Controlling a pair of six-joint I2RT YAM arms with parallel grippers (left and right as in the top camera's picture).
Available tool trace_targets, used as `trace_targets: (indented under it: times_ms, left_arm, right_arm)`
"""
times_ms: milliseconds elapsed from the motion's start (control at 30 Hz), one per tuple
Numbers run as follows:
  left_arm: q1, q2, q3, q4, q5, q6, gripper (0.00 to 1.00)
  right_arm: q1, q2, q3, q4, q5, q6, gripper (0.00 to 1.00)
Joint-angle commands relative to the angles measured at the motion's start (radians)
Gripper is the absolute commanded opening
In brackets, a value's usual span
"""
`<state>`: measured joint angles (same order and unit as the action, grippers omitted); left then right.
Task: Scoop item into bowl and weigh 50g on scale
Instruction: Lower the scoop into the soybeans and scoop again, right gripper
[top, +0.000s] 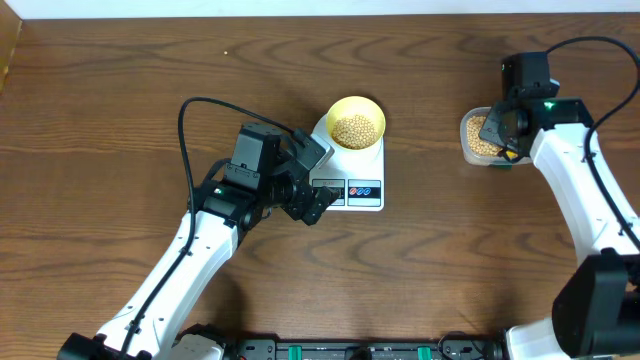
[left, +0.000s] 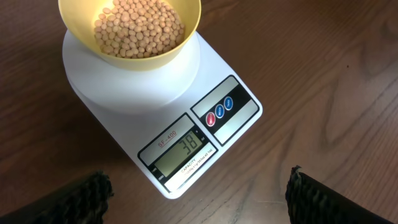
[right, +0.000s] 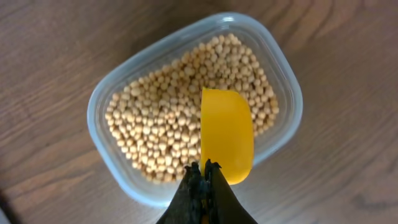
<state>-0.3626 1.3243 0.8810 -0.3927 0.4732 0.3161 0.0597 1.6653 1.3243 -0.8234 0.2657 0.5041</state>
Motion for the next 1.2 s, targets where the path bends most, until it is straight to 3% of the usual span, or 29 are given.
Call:
trace_targets:
  times_ms: [0, 700, 1167]
  left_arm:
    - [0.004, 0.008, -0.006, -0.003, 0.013, 0.016, 0.92]
    - [0.004, 0.008, -0.006, -0.003, 0.013, 0.016, 0.92]
    - [0.004, 0.008, -0.006, -0.003, 0.013, 0.016, 0.92]
  right_arm:
    - [-0.009, 0.011, 0.003, 0.03, 0.038, -0.042, 0.01]
    - [-0.028, 0.084, 0.002, 0.001, 0.03, -0.042, 0.01]
    - [-0.036, 0.104, 0.002, 0.038, -0.134, -0.041, 0.01]
